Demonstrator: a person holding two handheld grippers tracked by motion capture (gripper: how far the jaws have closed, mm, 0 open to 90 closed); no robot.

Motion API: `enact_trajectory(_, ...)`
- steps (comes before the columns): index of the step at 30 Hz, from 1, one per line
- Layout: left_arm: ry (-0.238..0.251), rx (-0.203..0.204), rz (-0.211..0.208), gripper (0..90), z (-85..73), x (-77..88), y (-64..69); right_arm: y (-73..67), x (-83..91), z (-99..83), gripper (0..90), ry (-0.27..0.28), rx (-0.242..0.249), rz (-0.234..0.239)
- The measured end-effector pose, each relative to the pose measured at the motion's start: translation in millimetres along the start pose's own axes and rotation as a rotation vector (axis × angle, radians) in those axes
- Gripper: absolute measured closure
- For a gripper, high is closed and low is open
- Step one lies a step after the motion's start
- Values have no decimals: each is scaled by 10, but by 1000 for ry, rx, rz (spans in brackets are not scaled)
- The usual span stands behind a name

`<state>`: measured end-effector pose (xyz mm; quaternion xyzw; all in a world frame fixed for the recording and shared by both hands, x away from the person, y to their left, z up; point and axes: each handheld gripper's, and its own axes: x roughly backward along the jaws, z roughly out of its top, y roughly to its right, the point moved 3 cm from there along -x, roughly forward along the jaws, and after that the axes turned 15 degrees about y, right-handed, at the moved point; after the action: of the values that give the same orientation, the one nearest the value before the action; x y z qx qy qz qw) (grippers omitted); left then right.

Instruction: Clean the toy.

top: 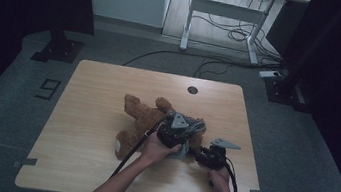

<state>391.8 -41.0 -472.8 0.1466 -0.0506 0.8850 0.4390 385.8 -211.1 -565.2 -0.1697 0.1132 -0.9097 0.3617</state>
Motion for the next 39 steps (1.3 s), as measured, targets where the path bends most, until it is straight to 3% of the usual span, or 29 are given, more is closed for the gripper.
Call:
enact_trajectory(1, -9, 18, 4, 802, 6, 17, -36, -5, -1, -1, 633, 0, 0, -3)
enact_trajectory(8, -22, 42, 31, 802, 6, 105, -159, -16, 0, 6, 633, 0, 6, -3)
enact_trajectory(11, -32, 40, 83, 803, -22, 146, -246, -11, 3, 5, 633, -2, 3, -4)
enact_trajectory(12, -46, 65, 99, 802, -68, 171, -343, -10, 3, 4, 633, -2, 3, -2)
enact_trajectory(16, -31, 115, 78, 803, -106, 213, -457, -10, 1, 7, 634, 1, 2, 1)
enact_trajectory(21, 5, 79, 53, 803, 58, 154, -435, -10, 4, 11, 634, 0, 2, 3)
enact_trajectory(25, 10, 51, 21, 802, 246, -82, -310, -12, 5, 9, 634, -1, 1, 0)
enact_trajectory(30, -24, 60, 0, 801, 234, -278, -261, -10, 5, 8, 634, 0, 1, 0)
enact_trajectory(32, -52, 56, 6, 800, 170, -327, -267, -10, 5, 6, 634, -4, 2, -3)
enact_trajectory(34, -58, 100, 9, 799, 120, -290, -346, -12, 3, 3, 634, -7, 7, -5)
enact_trajectory(36, -64, 97, 20, 800, 117, -265, -371, -16, 2, 4, 634, -7, 9, -5)
enact_trajectory(37, -85, 75, 61, 800, 107, -210, -433, -24, 0, 4, 634, -9, 15, -8)
enact_trajectory(39, -101, 68, 84, 801, 91, -182, -473, -24, 1, 3, 635, -11, 14, -9)
